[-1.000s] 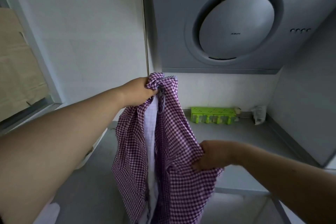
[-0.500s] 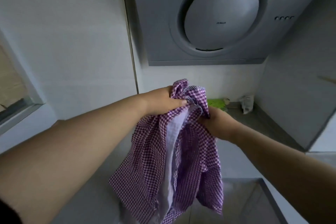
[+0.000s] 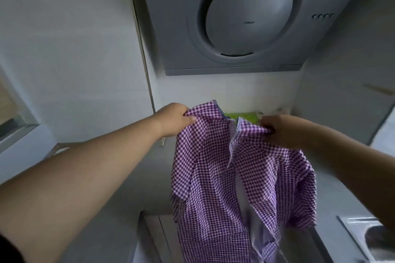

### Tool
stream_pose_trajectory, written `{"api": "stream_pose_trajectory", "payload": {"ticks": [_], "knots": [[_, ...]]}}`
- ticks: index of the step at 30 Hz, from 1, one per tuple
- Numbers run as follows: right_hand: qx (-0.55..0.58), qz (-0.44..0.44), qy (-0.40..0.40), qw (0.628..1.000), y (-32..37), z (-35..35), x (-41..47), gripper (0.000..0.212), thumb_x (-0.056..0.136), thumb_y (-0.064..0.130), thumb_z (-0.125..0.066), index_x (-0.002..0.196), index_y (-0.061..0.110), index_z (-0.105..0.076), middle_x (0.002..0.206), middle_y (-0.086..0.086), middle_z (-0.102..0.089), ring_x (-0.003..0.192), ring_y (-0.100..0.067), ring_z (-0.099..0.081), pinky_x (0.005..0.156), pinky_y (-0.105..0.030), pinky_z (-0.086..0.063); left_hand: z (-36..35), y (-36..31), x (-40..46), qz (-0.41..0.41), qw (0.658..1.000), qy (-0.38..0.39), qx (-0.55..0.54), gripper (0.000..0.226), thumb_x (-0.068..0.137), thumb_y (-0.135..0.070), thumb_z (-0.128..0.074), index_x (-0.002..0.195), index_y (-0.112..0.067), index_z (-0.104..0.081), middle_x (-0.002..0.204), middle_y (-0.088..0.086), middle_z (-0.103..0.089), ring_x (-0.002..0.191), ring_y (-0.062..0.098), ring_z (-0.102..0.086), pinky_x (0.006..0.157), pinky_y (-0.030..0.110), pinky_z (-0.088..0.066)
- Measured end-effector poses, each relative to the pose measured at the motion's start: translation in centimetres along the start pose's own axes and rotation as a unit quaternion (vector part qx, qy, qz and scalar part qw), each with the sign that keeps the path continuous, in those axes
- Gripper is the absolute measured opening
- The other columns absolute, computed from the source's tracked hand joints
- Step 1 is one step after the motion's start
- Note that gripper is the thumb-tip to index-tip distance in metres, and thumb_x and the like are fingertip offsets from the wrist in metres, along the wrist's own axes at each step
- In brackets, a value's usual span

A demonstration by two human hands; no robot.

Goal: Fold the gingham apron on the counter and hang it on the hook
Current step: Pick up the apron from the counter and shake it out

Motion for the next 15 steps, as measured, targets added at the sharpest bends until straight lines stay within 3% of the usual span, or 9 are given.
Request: {"api": "stream_pose_trajectory", "payload": {"ticks": [3, 4, 5, 7, 9, 10, 12, 14, 15], "knots": [[-0.075, -0.020, 0.130, 0.989, -0.9, -3.0, -0.6, 0.016, 0.095, 0.035, -0.059, 0.094, 0.019, -0.063, 0.092, -0.003, -0.069, 0.083, -0.021, -0.064, 0.074, -0.030, -0.049, -1.7, 0.3, 0.5, -0.025, 0.999, 0.030, 0.026, 0.031, 0.110, -0.046, -0.045, 0.111, -0.021, -0.064, 0.105, -0.005, -0.069, 0.097, 0.014, -0.067, 0.081, 0.031, -0.054], [-0.076, -0.027, 0.135, 0.988, -1.2, -3.4, -0.5, 0.019, 0.095, 0.034, -0.056, 0.096, 0.017, -0.065, 0.095, -0.005, -0.070, 0.084, -0.022, -0.065, 0.074, -0.028, -0.048, -2.2, 0.2, 0.4, -0.027, 0.999, 0.043, 0.015, 0.031, 0.111, -0.046, -0.042, 0.115, -0.023, -0.063, 0.107, -0.005, -0.069, 0.102, 0.016, -0.068, 0.087, 0.034, -0.055], [-0.074, -0.038, 0.101, 0.991, -1.3, -2.5, -0.2, 0.020, 0.092, 0.030, -0.054, 0.097, 0.015, -0.066, 0.097, -0.008, -0.071, 0.086, -0.025, -0.066, 0.076, -0.030, -0.050, -2.3, 0.1, 0.5, -0.022, 0.999, 0.027, -0.024, 0.032, 0.111, -0.046, -0.040, 0.118, -0.023, -0.061, 0.110, -0.004, -0.069, 0.104, 0.018, -0.068, 0.089, 0.035, -0.055], [0.043, -0.096, -0.074, 0.992, -2.0, 1.7, 0.1, 0.017, 0.087, 0.021, -0.055, 0.097, 0.013, -0.066, 0.091, -0.012, -0.069, 0.084, -0.030, -0.065, 0.075, -0.035, -0.051, -0.9, 0.0, 0.4, 0.026, 0.978, -0.054, -0.198, 0.041, 0.110, -0.051, -0.037, 0.136, -0.022, -0.051, 0.123, -0.001, -0.067, 0.112, 0.020, -0.065, 0.097, 0.038, -0.053], [0.144, -0.142, -0.210, 0.956, -1.9, 5.0, -0.7, 0.011, 0.094, 0.021, -0.055, 0.100, 0.014, -0.062, 0.086, -0.010, -0.062, 0.079, -0.029, -0.059, 0.071, -0.034, -0.045, -1.2, -0.2, 0.5, 0.053, 0.949, -0.014, -0.311, 0.064, 0.101, -0.066, -0.045, 0.153, -0.031, -0.035, 0.143, 0.001, -0.058, 0.127, 0.024, -0.058, 0.112, 0.052, -0.048], [0.147, -0.135, -0.208, 0.957, -1.1, 5.2, -0.5, 0.013, 0.098, 0.026, -0.053, 0.101, 0.016, -0.060, 0.086, -0.009, -0.061, 0.079, -0.029, -0.058, 0.071, -0.034, -0.044, -1.9, -1.4, 0.3, 0.040, 0.958, 0.046, -0.280, 0.077, 0.095, -0.071, -0.054, 0.157, -0.034, -0.029, 0.149, -0.001, -0.053, 0.132, 0.024, -0.054, 0.115, 0.054, -0.045], [0.124, -0.090, -0.134, 0.979, 1.9, 3.9, -0.1, 0.018, 0.102, 0.034, -0.050, 0.099, 0.018, -0.058, 0.085, -0.005, -0.060, 0.079, -0.030, -0.060, 0.069, -0.034, -0.041, -3.7, -2.6, -0.4, 0.004, 0.972, 0.127, -0.196, 0.090, 0.089, -0.065, -0.071, 0.159, -0.029, -0.028, 0.153, -0.001, -0.052, 0.132, 0.020, -0.055, 0.110, 0.041, -0.050], [0.127, -0.054, -0.089, 0.986, 4.7, 2.5, 0.0, 0.021, 0.101, 0.037, -0.052, 0.095, 0.018, -0.058, 0.082, -0.004, -0.062, 0.075, -0.028, -0.062, 0.061, -0.033, -0.040, -4.7, -3.6, -0.8, 0.000, 0.968, 0.138, -0.208, 0.079, 0.088, -0.052, -0.079, 0.148, -0.021, -0.036, 0.136, -0.002, -0.062, 0.116, 0.013, -0.064, 0.094, 0.027, -0.058], [0.145, -0.042, -0.073, 0.986, 5.7, 1.9, 0.1, 0.021, 0.100, 0.036, -0.053, 0.094, 0.017, -0.059, 0.082, -0.004, -0.063, 0.073, -0.023, -0.061, 0.059, -0.033, -0.042, -5.1, -3.8, -0.8, 0.000, 0.967, 0.138, -0.216, 0.081, 0.085, -0.051, -0.083, 0.146, -0.022, -0.038, 0.130, -0.004, -0.064, 0.113, 0.013, -0.066, 0.093, 0.029, -0.059]]}}
Point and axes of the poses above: each hand's wrist, its own x-axis towards the middle knuckle, its own z-axis out of the back of the hand, y = z × x, the point moved 8 cm from there along x, towards the middle knuckle
